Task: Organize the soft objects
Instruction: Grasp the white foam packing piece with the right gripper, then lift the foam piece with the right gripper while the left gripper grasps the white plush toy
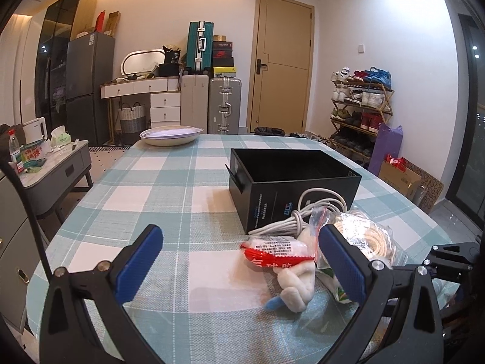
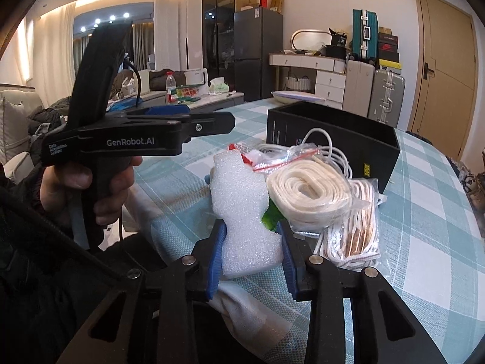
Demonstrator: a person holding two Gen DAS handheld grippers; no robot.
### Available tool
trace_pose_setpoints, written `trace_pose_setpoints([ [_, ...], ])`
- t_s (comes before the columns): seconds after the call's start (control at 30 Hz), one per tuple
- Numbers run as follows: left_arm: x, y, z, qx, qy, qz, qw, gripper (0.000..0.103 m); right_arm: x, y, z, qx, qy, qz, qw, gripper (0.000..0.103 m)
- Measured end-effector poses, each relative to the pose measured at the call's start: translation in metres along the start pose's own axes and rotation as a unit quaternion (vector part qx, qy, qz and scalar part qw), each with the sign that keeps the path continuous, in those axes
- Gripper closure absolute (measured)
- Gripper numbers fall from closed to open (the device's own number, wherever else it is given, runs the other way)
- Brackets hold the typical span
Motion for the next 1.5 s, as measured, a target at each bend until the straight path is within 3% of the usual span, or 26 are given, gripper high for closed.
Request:
trace_pose_setpoints([
  [0.37,-0.009,0.002,-0.004,0.018,0.006,-0.023,0.9996,0.0,-0.026,-0.013,0.033,-0.086,0.075,-0.035,0.993,0.069],
  [0.57,-0.022,0.014,-0.016,0.054,0.009,-0.048,0.9973,0.0,-0.044,-0.015,0.041,-0.102,0.112,-0.059,0.987,0.069],
  [0.83,-0.033,0.03,-0.033,0.105,0.002,-0.072,0.9919,0.001,-0.047,-0.016,0.041,-0.1,0.11,-0.066,0.987,0.069],
  [1.23,-0.055,0.043,-0.039,0.142,0.044,-0.096,0.9842,0.05,-0.044,-0.013,0.038,-0.097,0.109,-0.067,0.987,0.069],
  [1.33,-0.059,0.043,-0.034,0.141,0.065,-0.097,0.9831,0.072,-0.043,-0.013,0.038,-0.097,0.109,-0.068,0.987,0.069],
  [1.5,-0.062,0.043,-0.023,0.133,0.082,-0.095,0.9831,0.078,-0.043,-0.013,0.039,-0.098,0.11,-0.068,0.987,0.069],
])
Point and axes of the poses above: each gripper's, at about its wrist camera, not at the fingertips, and z roughly against the way its jaws point, x to its left, y to its underside, the point moved 4 cm from there along -z, roughly the way its jaws point, and after that the axes turned 9 degrees about -y, right-handed, at the moved point
